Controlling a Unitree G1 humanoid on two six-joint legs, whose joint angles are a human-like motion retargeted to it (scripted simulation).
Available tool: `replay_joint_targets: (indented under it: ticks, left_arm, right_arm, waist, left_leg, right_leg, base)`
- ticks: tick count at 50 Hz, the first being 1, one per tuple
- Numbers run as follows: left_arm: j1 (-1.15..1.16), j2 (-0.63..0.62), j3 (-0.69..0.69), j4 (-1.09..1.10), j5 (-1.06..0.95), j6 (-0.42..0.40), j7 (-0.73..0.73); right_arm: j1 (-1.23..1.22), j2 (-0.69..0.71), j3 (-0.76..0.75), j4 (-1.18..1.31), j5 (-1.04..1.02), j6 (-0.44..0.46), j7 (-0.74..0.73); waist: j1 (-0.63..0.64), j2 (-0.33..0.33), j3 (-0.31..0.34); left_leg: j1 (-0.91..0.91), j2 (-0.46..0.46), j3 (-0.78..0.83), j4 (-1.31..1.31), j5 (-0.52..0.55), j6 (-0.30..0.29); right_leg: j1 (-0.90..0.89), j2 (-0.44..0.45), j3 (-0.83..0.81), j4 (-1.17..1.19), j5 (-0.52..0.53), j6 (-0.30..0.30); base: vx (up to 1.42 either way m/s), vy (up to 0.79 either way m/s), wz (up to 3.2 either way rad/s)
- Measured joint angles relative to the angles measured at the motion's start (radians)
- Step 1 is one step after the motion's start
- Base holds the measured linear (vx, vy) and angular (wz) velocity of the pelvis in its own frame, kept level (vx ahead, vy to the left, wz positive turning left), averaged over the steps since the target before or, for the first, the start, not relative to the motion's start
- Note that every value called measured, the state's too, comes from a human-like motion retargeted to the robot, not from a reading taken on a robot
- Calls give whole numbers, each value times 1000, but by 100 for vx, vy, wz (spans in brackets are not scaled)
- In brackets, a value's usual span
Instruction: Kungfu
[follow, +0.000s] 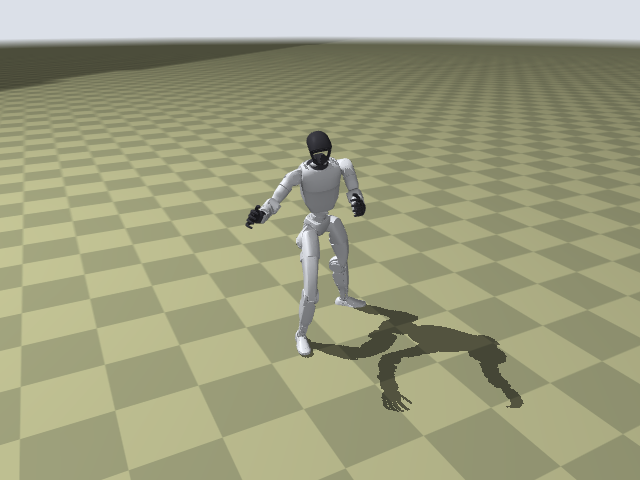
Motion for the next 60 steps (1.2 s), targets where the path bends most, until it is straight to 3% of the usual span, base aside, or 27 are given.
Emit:
replay_joint_targets:
  ticks: [3, 6, 8, 10, 12, 13, 15, 19, 22, 27, 30, 33, 35, 37, 38, 40, 43, 47, 50, 55, 57, 60]
  left_arm:
    - [206, -15, 36, -135, -18, 132, -217]
    - [482, -36, 76, -188, 18, 142, -469]
    - [727, -23, 51, -199, -22, 117, -559]
    - [997, -8, 37, -230, -103, 97, -649]
    - [1253, -10, 11, -276, -221, 107, -651]
    - [1370, -34, 37, -291, -264, 103, -625]
    - [1573, -122, 133, -344, -358, 50, -608]
    - [1774, -121, 200, -417, -457, -43, -494]
    - [1772, -82, 182, -454, -397, -14, -514]
    - [1662, -8, 110, -507, -246, 92, -596]
    - [1579, 13, 76, -542, -191, 86, -579]
    - [1461, 19, 15, -571, -174, 71, -522]
    - [1382, 33, -17, -593, -192, 56, -512]
    - [1294, 57, -39, -615, -196, 50, -512]
    - [1253, 70, -49, -628, -188, 46, -506]
    - [1180, 112, -64, -668, -155, 25, -474]
    - [1087, 188, -53, -743, -53, -4, -372]
    - [935, 280, -15, -830, 60, -7, -215]
    - [778, 297, 10, -846, 92, 0, -144]
    - [611, 279, 106, -869, 151, 50, -162]
    - [620, 274, 186, -878, 183, 52, -161]
    - [691, 293, 341, -870, 179, -16, -118]
  right_arm:
    - [73, 147, -21, -161, -14, -36, -79]
    - [243, 348, 2, -257, 77, -143, -5]
    - [413, 481, 70, -285, 262, -138, 196]
    - [628, 581, 161, -349, 497, -50, 517]
    - [873, 666, 218, -444, 610, 14, 710]
    - [975, 721, 215, -470, 617, 41, 745]
    - [1112, 847, 196, -482, 643, 42, 721]
    - [1219, 938, 214, -459, 906, -27, 600]
    - [1229, 874, 230, -463, 898, 0, 624]
    - [1200, 702, 181, -490, 595, 122, 745]
    - [1173, 642, 138, -497, 487, 104, 731]
    - [1154, 590, 79, -493, 474, 52, 663]
    - [1165, 543, 36, -483, 477, 24, 628]
    - [1168, 486, -33, -453, 472, 18, 598]
    - [1165, 458, -68, -431, 461, 17, 584]
    - [1157, 395, -141, -382, 429, 21, 557]
    - [1148, 301, -242, -285, 300, 18, 499]
    - [1117, 235, -340, -62, 18, -51, 364]
    - [1072, 297, -391, 182, -122, -83, 225]
    - [951, 571, -422, 556, 122, -68, 255]
    - [861, 698, -358, 636, 241, -72, 266]
    - [649, 847, -93, 657, 394, -14, 358]
  waist:
    - [32, -2, 0]
    - [73, -5, 0]
    - [115, -7, -11]
    - [157, -8, -18]
    - [211, 3, -14]
    - [249, 15, 12]
    - [292, 21, 24]
    - [320, 5, 6]
    - [343, -9, -7]
    - [391, -21, -18]
    - [379, -19, -31]
    - [390, 21, -16]
    - [429, 32, -5]
    - [467, 28, -7]
    - [485, 24, -11]
    - [511, 23, -13]
    - [523, 44, -25]
    - [538, 58, -43]
    - [555, 61, -43]
    - [668, 18, -98]
    - [754, -24, -125]
    - [848, -54, -122]
  left_leg:
    - [-11, -5, -10, -10, 11, 0]
    - [-15, -9, -17, -21, 23, 0]
    - [-16, -14, -4, -37, 28, 0]
    - [-23, -27, 20, -55, 24, 0]
    - [-35, -20, 10, -52, 9, 0]
    - [-31, 23, 5, -41, 5, 0]
    - [-39, 36, -10, -32, -6, 0]
    - [-50, 15, -21, -35, 9, 0]
    - [-62, 9, -22, -33, 27, 0]
    - [-84, 17, -6, -31, 37, 0]
    - [-127, 30, 52, -27, 58, 0]
    - [-160, 180, 87, 39, 75, 0]
    - [-127, 319, 160, 104, 23, 62]
    - [-127, 360, 210, 177, -12, 132]
    - [-125, 374, 234, 206, -15, 136]
    - [-132, 381, 208, 243, -1, 116]
    - [-200, 341, 20, 294, 24, 70]
    - [-253, 312, -49, 389, -51, 10]
    - [-363, 252, -144, 515, -106, 23]
    - [-498, 102, -234, 627, -168, 77]
    - [-516, 54, -226, 647, -189, 98]
    - [-527, 35, -204, 681, -224, 118]
  right_leg:
    - [14, -15, -10, 13, -16, 21]
    - [36, -31, -26, 30, -41, 30]
    - [48, -43, -37, 43, -57, 38]
    - [59, -68, -52, 55, -71, 48]
    - [81, -71, -70, 76, -78, 61]
    - [109, -26, -87, 84, -86, 55]
    - [133, -10, -98, 93, -87, 59]
    - [158, -25, -81, 98, -76, 78]
    - [191, -35, -91, 80, -63, 81]
    - [233, -28, -122, 45, -37, 74]
    - [257, -30, -160, 27, -35, 64]
    - [381, 67, -291, -42, -68, 34]
    - [468, 161, -344, -120, -75, 11]
    - [509, 182, -369, -196, -38, 3]
    - [524, 187, -374, -226, -18, 2]
    - [558, 200, -375, -282, 29, 5]
    - [616, 242, -367, -379, 119, -1]
    - [694, 282, -329, -518, 234, 3]
    - [815, 308, -361, -655, 321, 27]
    - [958, 365, -420, -834, 363, 61]
    - [955, 369, -353, -862, 332, 55]
    - [965, 364, -352, -894, 340, 47]
  base:
    - [-10, -1, 60]
    - [-6, -1, 57]
    - [5, -3, 59]
    - [10, 0, 83]
    - [12, 5, 45]
    - [7, 7, -14]
    - [1, 9, 16]
    - [3, 8, 60]
    - [0, 17, 47]
    - [-2, 17, 23]
    - [-4, 22, 63]
    - [16, -18, 47]
    - [25, -22, -23]
    - [9, 31, -11]
    - [14, 48, -13]
    - [22, 41, -19]
    - [39, 59, -3]
    - [39, 87, 41]
    - [22, 70, 138]
    - [34, 59, 168]
    - [29, 36, 86]
    - [18, 30, 26]
